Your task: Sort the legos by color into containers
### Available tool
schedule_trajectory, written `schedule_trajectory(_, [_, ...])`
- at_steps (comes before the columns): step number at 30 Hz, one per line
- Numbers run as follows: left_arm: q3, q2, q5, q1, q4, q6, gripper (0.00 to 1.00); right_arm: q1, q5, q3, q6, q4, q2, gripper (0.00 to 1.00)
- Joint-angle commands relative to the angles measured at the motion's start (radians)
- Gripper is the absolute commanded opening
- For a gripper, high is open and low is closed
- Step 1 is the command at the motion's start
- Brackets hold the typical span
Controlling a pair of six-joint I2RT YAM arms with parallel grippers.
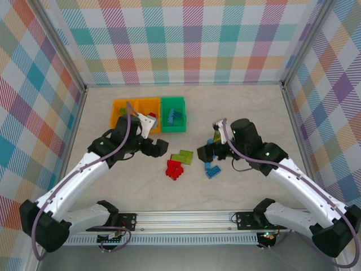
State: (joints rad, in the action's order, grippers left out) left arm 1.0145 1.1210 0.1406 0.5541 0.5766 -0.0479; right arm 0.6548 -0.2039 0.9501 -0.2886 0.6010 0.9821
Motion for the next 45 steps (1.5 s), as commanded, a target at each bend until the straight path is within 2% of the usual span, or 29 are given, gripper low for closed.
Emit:
schedule_trajectory(1, [-0.012,0.083,-0.072,0.078,0.049,-0.298,0.97,0.003,-0.083,-0.050,-0.115,0.266,-0.043,1.00])
schedule_trajectory(5, [-0.061,0.174,-0.180,0.226,-0.011,-0.385,0.99,0.003,-0.056,-0.092,-0.145,0.269,-0.109,1.00])
schedule_trajectory(9, [-0.079,0.264,-0.247,0.360,-0.047,-0.418,0.97,0.003,-0.015,-0.103,-0.148,0.238,-0.110,1.00])
schedule_trajectory(14, [-0.047,0.381,-0.293,0.468,-0.067,-0.410,0.77,0.003,-0.008,-0.110,-0.145,0.195,-0.075,1.00])
schedule_trajectory(16, [-0.035,0.417,-0.319,0.475,-0.073,-0.404,0.68,0.003,-0.009,-0.113,-0.143,0.182,-0.067,1.00])
schedule_trajectory(19, [-0.024,0.450,-0.354,0.475,-0.091,-0.384,0.60,0.003,-0.008,-0.115,-0.147,0.172,-0.066,1.00])
schedule_trajectory(28, [0.020,0.542,-0.344,0.475,-0.121,-0.311,0.46,0.003,0.004,-0.126,-0.165,0.172,-0.092,1.00])
schedule_trajectory(37, [-0.015,0.570,-0.394,0.477,-0.125,-0.297,0.46,0.003,0.000,-0.136,-0.184,0.158,-0.104,1.00])
schedule_trajectory(39, [-0.026,0.573,-0.420,0.478,-0.124,-0.292,0.48,0.003,-0.002,-0.134,-0.182,0.157,-0.097,1.00])
schedule_trajectory(41, [-0.036,0.576,-0.448,0.478,-0.131,-0.280,0.55,0.003,-0.005,-0.133,-0.182,0.154,-0.091,1.00])
schedule_trajectory(45, [-0.037,0.592,-0.479,0.479,-0.136,-0.262,0.56,0.003,-0.009,-0.129,-0.182,0.154,-0.083,1.00])
